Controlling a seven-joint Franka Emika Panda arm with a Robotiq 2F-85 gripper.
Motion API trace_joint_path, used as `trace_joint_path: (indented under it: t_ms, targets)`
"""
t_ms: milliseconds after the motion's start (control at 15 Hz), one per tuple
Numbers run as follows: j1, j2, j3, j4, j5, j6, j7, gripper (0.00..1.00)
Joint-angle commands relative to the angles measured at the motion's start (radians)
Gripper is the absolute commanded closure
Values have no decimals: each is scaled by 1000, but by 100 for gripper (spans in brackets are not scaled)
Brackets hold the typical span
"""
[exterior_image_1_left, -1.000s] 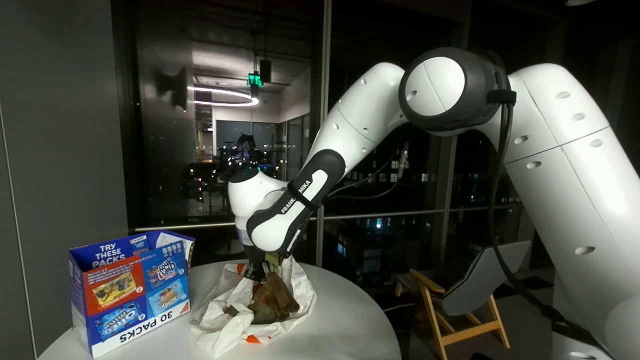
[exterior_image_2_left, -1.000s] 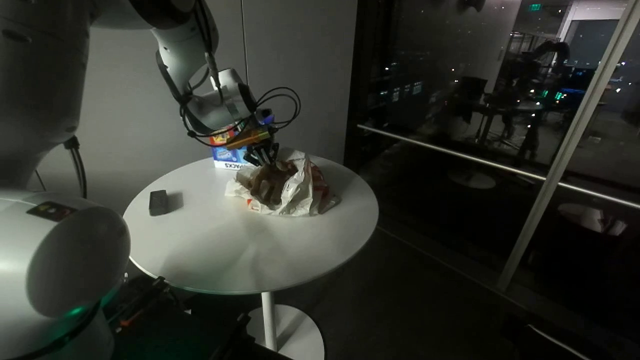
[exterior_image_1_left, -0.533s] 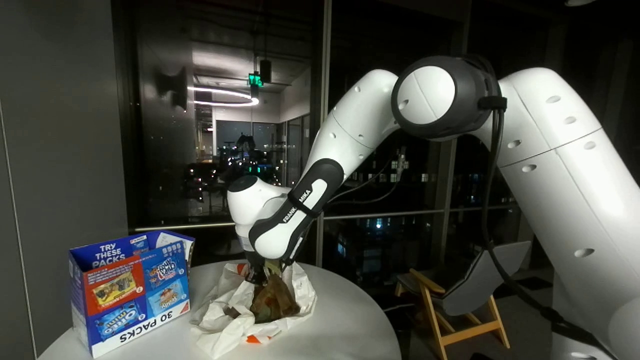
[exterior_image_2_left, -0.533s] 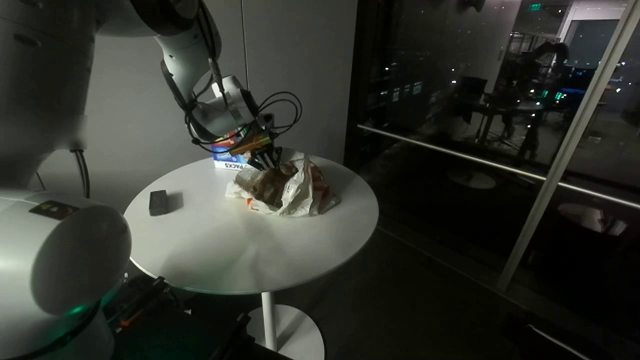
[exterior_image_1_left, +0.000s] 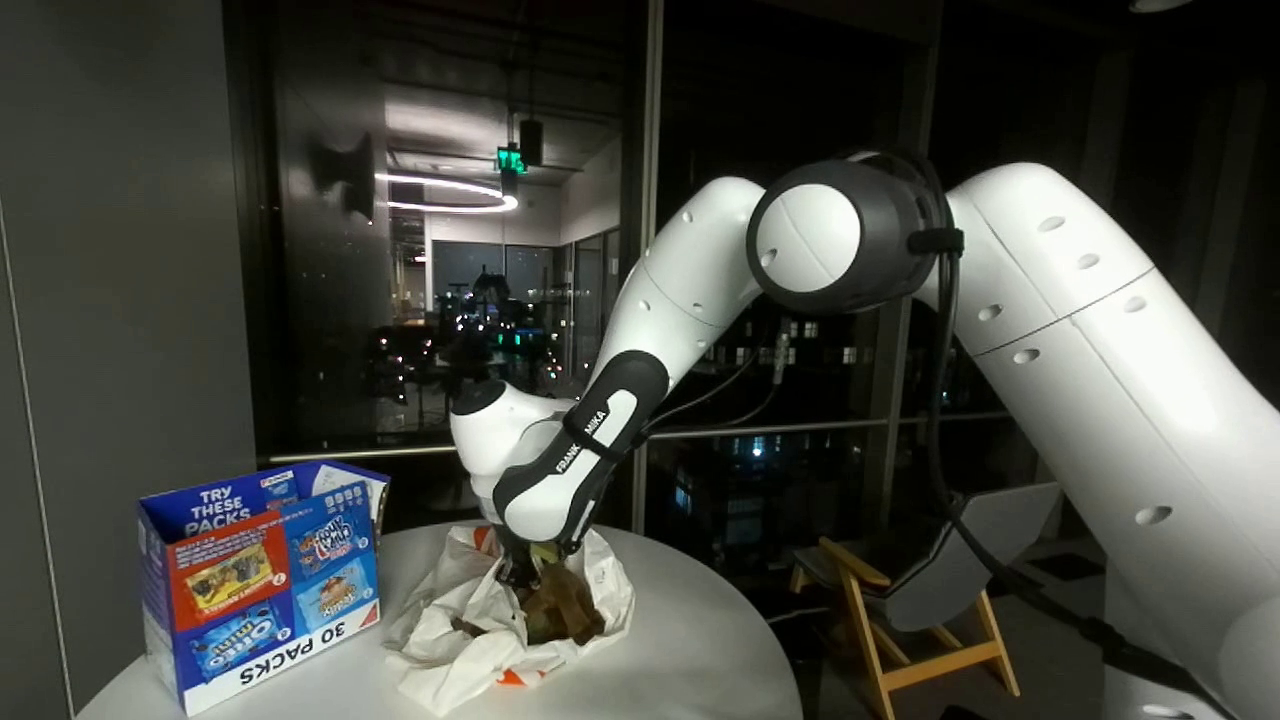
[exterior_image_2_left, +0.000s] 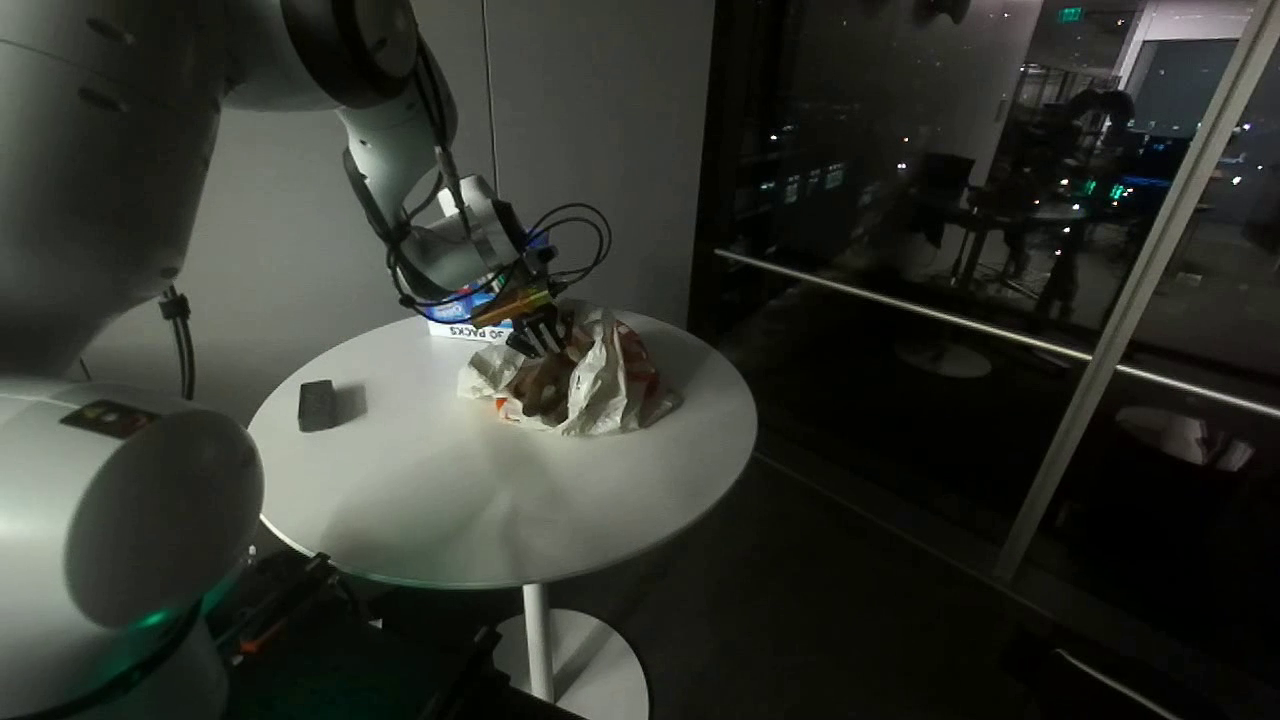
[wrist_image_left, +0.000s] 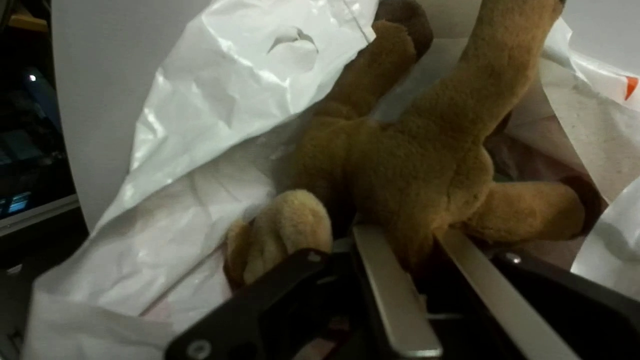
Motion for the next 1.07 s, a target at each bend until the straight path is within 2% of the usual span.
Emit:
trace_joint_path:
  t_ms: [0, 267, 467, 533, 667, 800, 1000]
  targets:
    - [2, 11, 7, 29, 0, 3, -9, 51]
    - [-15, -20, 41, -6, 39, 31, -31, 20]
    - [-29, -68, 98, -57, 158, 2, -69, 0]
    - [-30, -84, 114, -74, 201, -11, -92, 0]
    - [-12, -123, 127, -106, 268, -66, -58, 0]
    - [71, -163, 69, -124, 214, -178, 109, 0]
    - [131, -198, 55, -128, 134, -340, 265, 0]
